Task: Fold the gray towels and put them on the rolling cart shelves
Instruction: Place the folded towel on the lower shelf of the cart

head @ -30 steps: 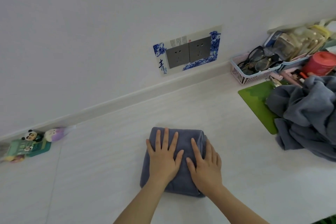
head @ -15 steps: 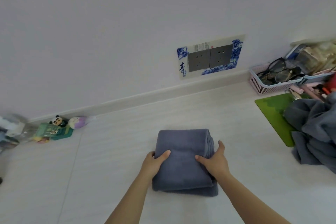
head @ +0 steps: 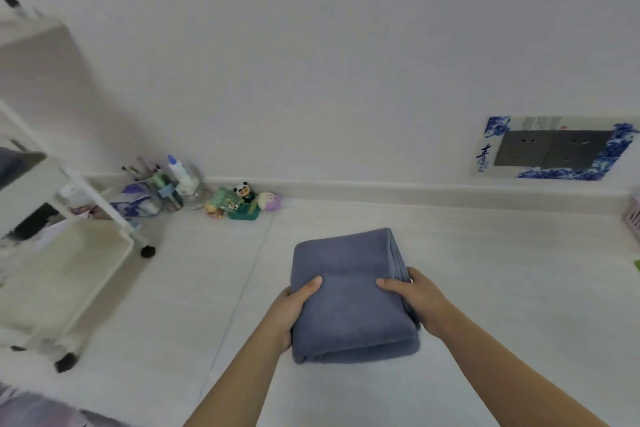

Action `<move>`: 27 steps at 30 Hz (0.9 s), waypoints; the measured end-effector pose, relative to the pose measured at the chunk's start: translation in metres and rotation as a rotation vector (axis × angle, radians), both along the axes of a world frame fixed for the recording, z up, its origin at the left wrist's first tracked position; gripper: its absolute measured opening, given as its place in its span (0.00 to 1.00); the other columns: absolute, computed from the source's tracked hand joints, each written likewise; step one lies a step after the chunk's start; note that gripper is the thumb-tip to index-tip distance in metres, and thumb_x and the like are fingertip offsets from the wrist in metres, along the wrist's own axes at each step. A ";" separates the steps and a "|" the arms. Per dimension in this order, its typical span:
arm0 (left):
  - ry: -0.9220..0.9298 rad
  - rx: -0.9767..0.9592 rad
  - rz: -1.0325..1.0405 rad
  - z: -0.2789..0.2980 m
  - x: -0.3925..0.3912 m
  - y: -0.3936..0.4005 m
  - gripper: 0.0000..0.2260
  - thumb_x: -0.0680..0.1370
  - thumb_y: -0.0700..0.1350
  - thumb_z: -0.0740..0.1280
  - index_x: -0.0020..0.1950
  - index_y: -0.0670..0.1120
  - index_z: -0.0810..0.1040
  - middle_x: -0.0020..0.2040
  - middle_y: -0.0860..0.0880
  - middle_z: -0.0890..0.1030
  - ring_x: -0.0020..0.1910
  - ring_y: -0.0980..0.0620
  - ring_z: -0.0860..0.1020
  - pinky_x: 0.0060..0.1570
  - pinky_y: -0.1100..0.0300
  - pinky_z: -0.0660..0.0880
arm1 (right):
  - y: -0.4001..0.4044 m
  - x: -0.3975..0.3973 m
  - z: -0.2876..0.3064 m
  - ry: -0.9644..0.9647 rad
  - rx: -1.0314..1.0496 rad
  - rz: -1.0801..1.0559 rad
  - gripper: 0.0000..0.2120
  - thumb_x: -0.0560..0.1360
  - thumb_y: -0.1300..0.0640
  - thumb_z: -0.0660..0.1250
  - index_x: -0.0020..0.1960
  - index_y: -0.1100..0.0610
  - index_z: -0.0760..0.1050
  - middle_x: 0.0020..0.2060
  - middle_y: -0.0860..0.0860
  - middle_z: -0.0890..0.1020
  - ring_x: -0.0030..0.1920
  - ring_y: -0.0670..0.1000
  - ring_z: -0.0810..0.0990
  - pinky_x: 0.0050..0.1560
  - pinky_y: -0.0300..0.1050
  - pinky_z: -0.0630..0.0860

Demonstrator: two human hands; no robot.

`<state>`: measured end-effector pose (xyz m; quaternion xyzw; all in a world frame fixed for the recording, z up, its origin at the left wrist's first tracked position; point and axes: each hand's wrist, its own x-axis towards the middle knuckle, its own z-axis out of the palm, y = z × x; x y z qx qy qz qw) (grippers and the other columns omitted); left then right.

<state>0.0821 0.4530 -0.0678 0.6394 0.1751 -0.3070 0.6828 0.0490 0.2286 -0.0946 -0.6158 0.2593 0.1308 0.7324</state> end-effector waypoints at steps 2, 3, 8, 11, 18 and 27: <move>-0.045 0.028 0.072 0.013 0.003 0.030 0.18 0.70 0.53 0.74 0.55 0.46 0.77 0.51 0.46 0.84 0.51 0.46 0.82 0.48 0.54 0.78 | 0.027 0.017 0.016 -0.056 0.011 0.092 0.23 0.68 0.55 0.76 0.60 0.58 0.73 0.52 0.54 0.82 0.51 0.56 0.82 0.46 0.49 0.80; -0.073 0.042 0.119 0.021 0.004 0.048 0.18 0.70 0.53 0.74 0.54 0.47 0.76 0.52 0.46 0.84 0.51 0.46 0.82 0.48 0.53 0.79 | 0.044 0.026 0.024 -0.084 0.015 0.137 0.21 0.69 0.56 0.75 0.60 0.58 0.74 0.52 0.55 0.83 0.51 0.56 0.82 0.48 0.50 0.79; -0.172 0.082 0.316 0.060 0.011 0.136 0.17 0.69 0.53 0.75 0.51 0.48 0.75 0.52 0.46 0.82 0.51 0.44 0.81 0.51 0.49 0.78 | 0.136 0.062 0.070 -0.185 -0.022 0.285 0.18 0.70 0.54 0.73 0.58 0.58 0.76 0.51 0.55 0.84 0.50 0.56 0.83 0.48 0.49 0.80; -0.242 0.099 0.394 0.081 0.012 0.179 0.24 0.68 0.55 0.76 0.58 0.46 0.75 0.53 0.47 0.82 0.50 0.45 0.81 0.48 0.50 0.79 | 0.181 0.076 0.098 -0.246 -0.047 0.342 0.16 0.71 0.54 0.73 0.56 0.58 0.78 0.49 0.54 0.84 0.48 0.55 0.84 0.47 0.48 0.79; -0.528 0.181 0.512 0.146 0.008 0.268 0.17 0.74 0.56 0.69 0.59 0.51 0.72 0.55 0.53 0.80 0.51 0.52 0.79 0.46 0.56 0.76 | 0.279 0.111 0.161 -0.392 -0.050 0.481 0.15 0.72 0.52 0.72 0.56 0.55 0.78 0.48 0.51 0.85 0.48 0.52 0.83 0.43 0.44 0.77; -0.758 0.215 0.632 0.195 0.015 0.323 0.24 0.77 0.51 0.66 0.71 0.54 0.62 0.63 0.54 0.73 0.58 0.51 0.73 0.57 0.57 0.71 | 0.349 0.171 0.219 -0.472 -0.097 0.636 0.17 0.71 0.50 0.72 0.56 0.58 0.79 0.48 0.53 0.85 0.49 0.55 0.83 0.49 0.48 0.77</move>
